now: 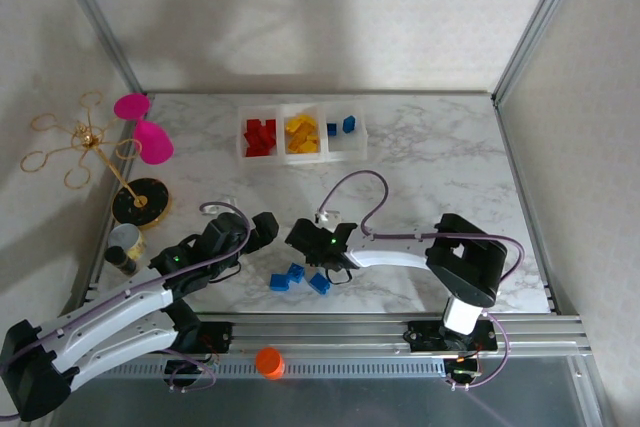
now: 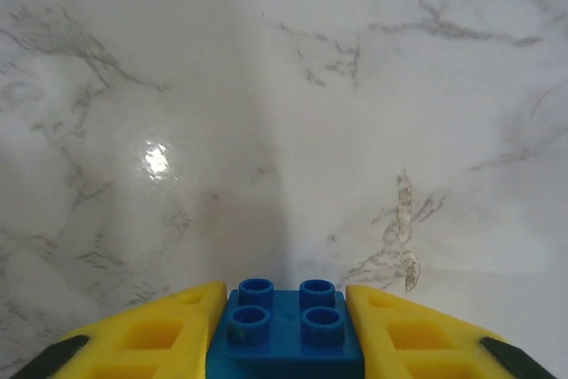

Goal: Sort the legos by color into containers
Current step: Pick up the lego from the bottom-center of the table, then place the lego in the container.

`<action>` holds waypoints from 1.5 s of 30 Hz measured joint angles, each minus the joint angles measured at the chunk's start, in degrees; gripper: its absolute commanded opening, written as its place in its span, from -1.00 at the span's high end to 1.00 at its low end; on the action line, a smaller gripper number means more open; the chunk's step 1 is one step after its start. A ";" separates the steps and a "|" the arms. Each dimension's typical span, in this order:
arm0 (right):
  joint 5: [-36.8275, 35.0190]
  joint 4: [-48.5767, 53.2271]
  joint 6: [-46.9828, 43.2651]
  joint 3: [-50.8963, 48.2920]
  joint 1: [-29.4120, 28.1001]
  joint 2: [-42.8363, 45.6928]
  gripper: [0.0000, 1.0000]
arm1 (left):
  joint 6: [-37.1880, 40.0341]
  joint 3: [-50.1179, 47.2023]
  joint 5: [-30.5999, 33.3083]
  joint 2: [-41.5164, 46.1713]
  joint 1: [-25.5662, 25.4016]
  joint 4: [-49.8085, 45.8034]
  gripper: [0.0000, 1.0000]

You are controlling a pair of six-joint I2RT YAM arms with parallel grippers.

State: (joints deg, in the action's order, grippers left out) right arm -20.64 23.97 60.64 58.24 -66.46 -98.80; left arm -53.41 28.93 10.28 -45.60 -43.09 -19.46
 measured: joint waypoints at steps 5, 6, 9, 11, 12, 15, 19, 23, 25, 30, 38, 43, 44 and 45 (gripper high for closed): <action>-2.36 0.22 -5.18 2.49 5.35 3.10 0.36 | 0.24 1.57 0.00 -2.75 0.00 0.42 -0.99; -2.95 0.09 -6.78 3.23 7.10 3.76 0.34 | 0.26 2.12 0.00 -3.45 0.00 0.79 -0.99; -5.01 -1.38 -11.93 5.97 12.20 4.48 0.34 | 0.44 3.98 0.04 -5.73 0.00 1.90 -0.99; -5.81 -4.09 -15.93 7.80 15.76 4.44 0.33 | 0.44 4.94 0.22 -7.10 0.00 3.02 -0.99; -6.19 -5.62 -17.99 8.72 17.55 4.26 0.32 | 0.46 5.35 0.33 -7.76 0.00 3.76 -0.99; -6.80 -9.55 -23.43 13.64 22.75 1.20 0.33 | 0.66 6.62 0.96 -9.90 0.04 5.77 -0.99; -6.38 -14.60 -29.51 22.36 28.15 -7.32 0.32 | 1.11 8.72 1.55 -13.38 0.44 7.93 -0.99; -5.22 -17.33 -34.27 29.64 31.78 -16.44 0.22 | 1.99 10.47 1.73 -16.52 1.20 10.51 -0.99; -4.24 -17.79 -36.41 33.88 33.22 -21.00 0.13 | 2.36 11.10 1.70 -17.77 1.68 11.41 -0.99; -3.52 -16.85 -41.11 42.69 35.32 -28.22 -0.22 | 2.58 12.00 1.68 -19.71 2.23 12.24 -0.99; -0.22 -16.90 -40.04 30.29 34.62 -17.81 -0.38 | 2.54 11.76 1.27 -16.87 2.34 12.02 -0.99; 4.02 -15.17 -37.35 19.63 31.30 -6.47 -0.50 | 2.32 9.99 0.83 -11.21 2.34 9.75 -0.99; 4.50 -14.58 -36.96 18.32 29.94 -4.74 -0.52 | 2.25 9.55 0.83 -10.14 2.34 8.96 -0.99; 5.07 -13.77 -36.54 17.11 28.15 -3.23 -0.54 | 2.14 9.03 0.83 -8.96 2.34 8.04 -0.99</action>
State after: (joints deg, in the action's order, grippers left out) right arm -15.57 10.20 24.10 75.35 -38.30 -102.04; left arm -51.27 37.95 11.11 -54.57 -40.75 -11.42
